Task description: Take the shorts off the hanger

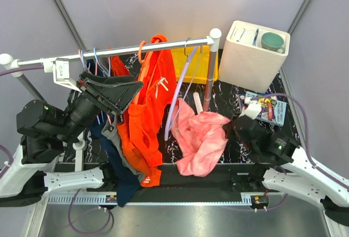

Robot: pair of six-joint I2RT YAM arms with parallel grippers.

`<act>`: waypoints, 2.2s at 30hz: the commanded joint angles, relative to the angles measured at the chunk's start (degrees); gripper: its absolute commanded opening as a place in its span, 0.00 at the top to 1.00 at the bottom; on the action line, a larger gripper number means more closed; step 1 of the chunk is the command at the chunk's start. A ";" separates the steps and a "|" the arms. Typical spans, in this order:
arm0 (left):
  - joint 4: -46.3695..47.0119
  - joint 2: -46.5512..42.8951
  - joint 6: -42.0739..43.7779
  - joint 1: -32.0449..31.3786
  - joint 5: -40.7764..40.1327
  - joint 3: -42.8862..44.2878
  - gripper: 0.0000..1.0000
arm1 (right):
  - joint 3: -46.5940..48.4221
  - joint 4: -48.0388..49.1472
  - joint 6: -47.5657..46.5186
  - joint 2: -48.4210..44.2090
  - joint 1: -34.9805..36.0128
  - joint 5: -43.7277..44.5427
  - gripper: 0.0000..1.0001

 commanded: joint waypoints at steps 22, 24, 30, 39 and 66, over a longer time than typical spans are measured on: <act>-1.56 -2.96 2.32 0.01 -2.53 -1.17 0.23 | 69.68 -8.55 -18.88 43.54 -40.62 -26.37 1.00; -2.88 -2.43 4.33 0.01 -2.28 -0.20 0.22 | 77.39 -10.40 -18.61 48.02 -40.62 -25.85 1.00; -5.61 -2.78 12.85 0.01 -3.06 -0.73 0.20 | 91.91 -10.32 -18.52 58.22 -40.98 -22.68 1.00; -5.88 -7.08 19.29 0.01 -4.82 -6.00 0.16 | 102.11 -0.30 -19.23 69.38 -40.98 -25.84 1.00; -8.43 -2.17 32.55 0.01 -17.48 -1.00 0.02 | 113.21 39.07 9.32 87.58 -42.56 -38.32 1.00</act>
